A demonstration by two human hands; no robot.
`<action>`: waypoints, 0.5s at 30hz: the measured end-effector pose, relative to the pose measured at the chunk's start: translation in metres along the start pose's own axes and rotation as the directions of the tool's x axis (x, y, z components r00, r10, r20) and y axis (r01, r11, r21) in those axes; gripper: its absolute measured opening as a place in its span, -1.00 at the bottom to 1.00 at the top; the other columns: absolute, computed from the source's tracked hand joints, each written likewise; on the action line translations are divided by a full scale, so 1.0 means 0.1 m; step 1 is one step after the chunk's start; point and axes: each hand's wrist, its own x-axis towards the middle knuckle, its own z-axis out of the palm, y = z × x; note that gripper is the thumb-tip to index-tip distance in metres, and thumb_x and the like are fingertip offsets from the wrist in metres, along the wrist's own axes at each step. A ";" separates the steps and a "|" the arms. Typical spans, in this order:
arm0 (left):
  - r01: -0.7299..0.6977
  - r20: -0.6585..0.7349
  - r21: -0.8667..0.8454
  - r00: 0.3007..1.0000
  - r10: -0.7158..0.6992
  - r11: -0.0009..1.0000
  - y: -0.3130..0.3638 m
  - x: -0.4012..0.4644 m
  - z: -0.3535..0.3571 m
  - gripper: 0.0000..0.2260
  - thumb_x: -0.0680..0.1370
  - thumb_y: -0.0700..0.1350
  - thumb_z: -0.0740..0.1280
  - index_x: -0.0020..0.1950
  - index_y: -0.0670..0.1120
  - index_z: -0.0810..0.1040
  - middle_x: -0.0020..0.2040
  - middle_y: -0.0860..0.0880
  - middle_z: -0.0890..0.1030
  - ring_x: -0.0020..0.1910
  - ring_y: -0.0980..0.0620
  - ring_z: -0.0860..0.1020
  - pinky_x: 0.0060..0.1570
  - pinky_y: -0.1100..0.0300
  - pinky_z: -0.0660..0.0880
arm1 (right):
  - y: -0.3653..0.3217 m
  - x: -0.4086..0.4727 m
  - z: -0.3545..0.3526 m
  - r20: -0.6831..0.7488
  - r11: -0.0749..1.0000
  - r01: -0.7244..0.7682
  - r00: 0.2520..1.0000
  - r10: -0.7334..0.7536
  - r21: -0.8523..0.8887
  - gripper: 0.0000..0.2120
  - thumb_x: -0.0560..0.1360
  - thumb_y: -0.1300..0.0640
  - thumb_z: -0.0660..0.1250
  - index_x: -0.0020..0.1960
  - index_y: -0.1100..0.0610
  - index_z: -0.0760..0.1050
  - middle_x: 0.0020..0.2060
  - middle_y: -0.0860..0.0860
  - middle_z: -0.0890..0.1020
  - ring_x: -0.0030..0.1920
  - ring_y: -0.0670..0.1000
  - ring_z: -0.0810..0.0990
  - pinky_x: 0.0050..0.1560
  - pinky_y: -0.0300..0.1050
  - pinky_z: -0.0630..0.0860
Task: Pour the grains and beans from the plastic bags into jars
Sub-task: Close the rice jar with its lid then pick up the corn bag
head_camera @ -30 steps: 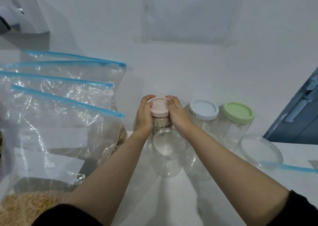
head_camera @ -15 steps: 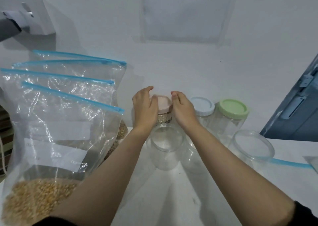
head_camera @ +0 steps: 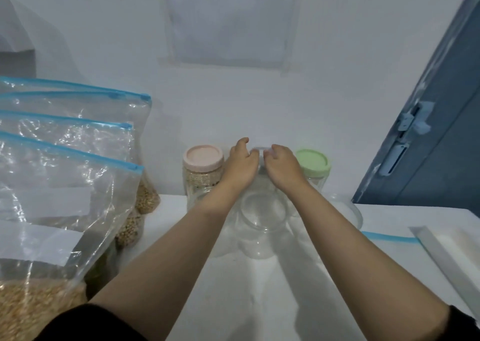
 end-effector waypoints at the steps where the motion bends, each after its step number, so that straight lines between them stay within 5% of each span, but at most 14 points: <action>1: 0.037 0.032 0.005 0.999 -0.037 0.999 -0.02 0.00 0.04 -0.54 0.68 -0.08 0.11 0.58 -0.09 0.15 0.54 -0.13 0.27 0.51 -0.09 0.27 0.37 0.17 0.22 | 0.05 0.01 0.04 0.027 1.000 -0.012 1.000 0.012 -0.026 -0.65 0.67 0.13 0.06 0.32 0.32 0.42 0.33 0.24 0.45 0.36 0.23 0.40 0.28 -0.03 0.30; 6: 0.042 -0.009 -0.039 0.999 -0.042 0.998 -0.10 -0.05 0.12 -0.56 0.70 -0.12 0.06 0.59 -0.12 0.12 0.52 -0.15 0.31 0.48 -0.09 0.30 0.31 0.22 0.23 | 0.11 -0.05 0.15 0.075 0.986 -0.094 0.994 0.084 0.141 -0.51 0.69 0.06 0.03 0.60 0.08 0.12 0.48 0.23 0.29 0.46 0.19 0.33 0.46 0.03 0.26; 12: -0.081 -0.145 -0.062 0.987 0.072 0.995 -0.03 -0.15 0.05 -0.60 0.71 -0.05 0.10 0.55 -0.06 0.24 0.49 -0.03 0.37 0.46 0.02 0.33 0.26 0.32 0.20 | 0.07 -0.22 0.03 0.009 0.966 0.054 0.998 -0.058 0.254 -0.54 0.71 0.04 0.03 0.60 0.02 0.14 0.45 0.13 0.34 0.46 0.06 0.32 0.39 -0.15 0.21; 15: -0.159 -0.215 -0.090 0.967 0.136 0.983 0.12 -0.27 -0.05 -0.60 0.69 0.00 0.16 0.52 -0.02 0.29 0.27 0.14 0.53 0.21 0.22 0.49 0.11 0.41 0.32 | -0.03 -0.32 -0.13 -0.090 0.935 0.178 0.983 -0.157 0.308 -0.58 0.72 0.08 0.04 0.57 0.03 0.23 0.44 0.07 0.39 0.45 -0.02 0.32 0.45 -0.16 0.22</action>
